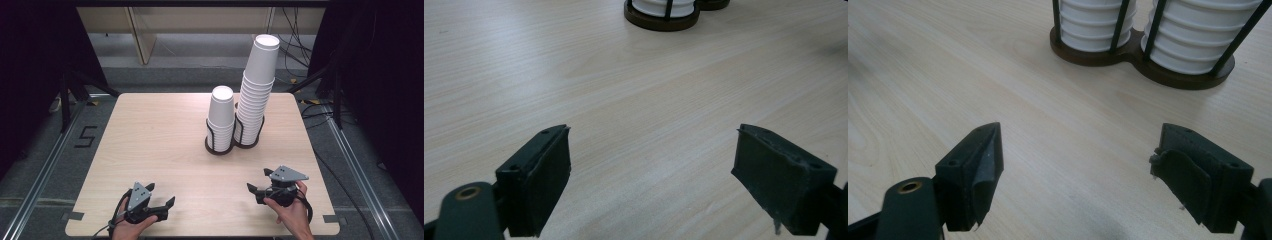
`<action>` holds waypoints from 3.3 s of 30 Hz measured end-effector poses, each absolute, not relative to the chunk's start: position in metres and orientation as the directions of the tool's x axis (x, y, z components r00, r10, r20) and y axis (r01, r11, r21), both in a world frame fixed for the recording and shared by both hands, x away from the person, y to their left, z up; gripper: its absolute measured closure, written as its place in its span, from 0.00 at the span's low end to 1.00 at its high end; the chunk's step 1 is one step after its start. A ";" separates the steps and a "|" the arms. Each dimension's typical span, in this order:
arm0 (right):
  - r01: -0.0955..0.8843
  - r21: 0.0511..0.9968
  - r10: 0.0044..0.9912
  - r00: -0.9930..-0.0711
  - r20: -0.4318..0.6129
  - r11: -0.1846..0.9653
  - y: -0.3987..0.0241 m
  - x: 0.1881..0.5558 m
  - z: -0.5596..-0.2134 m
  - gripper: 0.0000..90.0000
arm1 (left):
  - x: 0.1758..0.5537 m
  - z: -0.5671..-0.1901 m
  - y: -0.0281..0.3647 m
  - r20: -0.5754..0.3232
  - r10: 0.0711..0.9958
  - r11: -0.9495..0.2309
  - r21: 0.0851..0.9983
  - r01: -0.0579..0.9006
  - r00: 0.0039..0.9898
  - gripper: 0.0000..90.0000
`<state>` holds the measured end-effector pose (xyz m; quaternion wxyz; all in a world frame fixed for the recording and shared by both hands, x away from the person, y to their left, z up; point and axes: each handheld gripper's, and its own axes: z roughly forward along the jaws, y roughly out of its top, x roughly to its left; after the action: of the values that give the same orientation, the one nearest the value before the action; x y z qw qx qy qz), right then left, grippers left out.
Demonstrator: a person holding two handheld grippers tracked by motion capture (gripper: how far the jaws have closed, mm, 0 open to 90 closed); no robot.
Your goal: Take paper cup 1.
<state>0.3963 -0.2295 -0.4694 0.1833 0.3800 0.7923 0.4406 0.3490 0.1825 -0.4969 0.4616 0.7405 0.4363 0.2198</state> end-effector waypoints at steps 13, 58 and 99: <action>0.417 0.859 0.760 -0.647 0.052 0.296 -0.224 0.401 -0.460 0.23 | 0.351 -0.498 0.182 -0.079 0.852 -0.191 0.874 0.447 0.518 0.16; 0.279 0.936 0.750 -0.660 0.024 0.215 -0.175 0.465 -0.377 0.31 | 0.354 -0.499 0.180 -0.068 0.847 -0.203 0.875 0.439 0.527 0.16; 0.337 0.925 0.861 -0.508 0.024 0.173 -0.119 0.533 -0.348 0.24 | 0.357 -0.499 0.181 -0.032 0.849 -0.238 0.869 0.435 0.528 0.16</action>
<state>0.5329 -0.1186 -0.3485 0.2677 0.4176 0.7175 0.4890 0.3569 0.1809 -0.4994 0.4460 0.7517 0.4268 0.2322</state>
